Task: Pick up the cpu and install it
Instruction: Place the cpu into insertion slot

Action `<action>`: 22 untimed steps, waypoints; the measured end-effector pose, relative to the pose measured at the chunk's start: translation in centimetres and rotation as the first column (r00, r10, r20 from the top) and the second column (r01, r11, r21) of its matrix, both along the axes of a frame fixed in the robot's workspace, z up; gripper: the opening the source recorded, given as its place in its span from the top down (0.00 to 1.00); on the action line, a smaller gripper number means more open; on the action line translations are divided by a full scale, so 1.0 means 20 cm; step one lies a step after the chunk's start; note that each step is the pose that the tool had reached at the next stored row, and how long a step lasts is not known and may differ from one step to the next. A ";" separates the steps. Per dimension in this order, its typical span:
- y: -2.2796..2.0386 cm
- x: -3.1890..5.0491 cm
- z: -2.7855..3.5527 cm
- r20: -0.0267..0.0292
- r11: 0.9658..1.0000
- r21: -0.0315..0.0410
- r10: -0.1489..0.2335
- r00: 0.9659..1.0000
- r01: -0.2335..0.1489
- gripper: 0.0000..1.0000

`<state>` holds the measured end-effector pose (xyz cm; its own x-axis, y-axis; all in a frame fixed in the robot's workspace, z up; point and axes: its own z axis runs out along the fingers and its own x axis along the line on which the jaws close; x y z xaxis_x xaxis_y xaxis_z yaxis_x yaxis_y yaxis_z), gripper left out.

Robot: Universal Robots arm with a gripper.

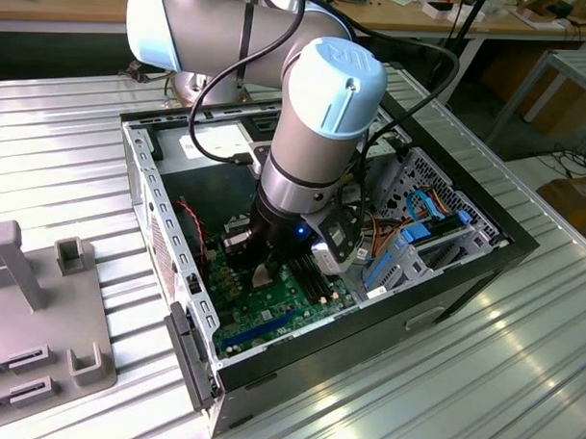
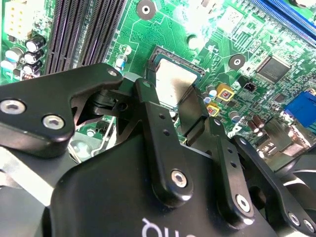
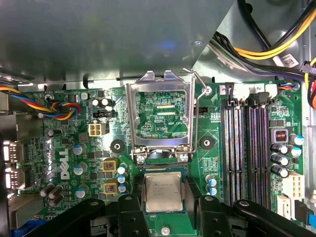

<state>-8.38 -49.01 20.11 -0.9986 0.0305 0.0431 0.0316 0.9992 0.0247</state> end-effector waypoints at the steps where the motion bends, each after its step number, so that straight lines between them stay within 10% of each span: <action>1: 0.000 0.000 0.000 0.000 1.000 0.000 0.000 1.000 0.000 0.56; 13: 0.000 0.000 -0.005 0.000 1.000 0.000 0.000 1.000 0.000 0.49; 22: 0.000 0.000 0.120 -0.005 1.000 0.000 0.000 1.000 0.000 0.63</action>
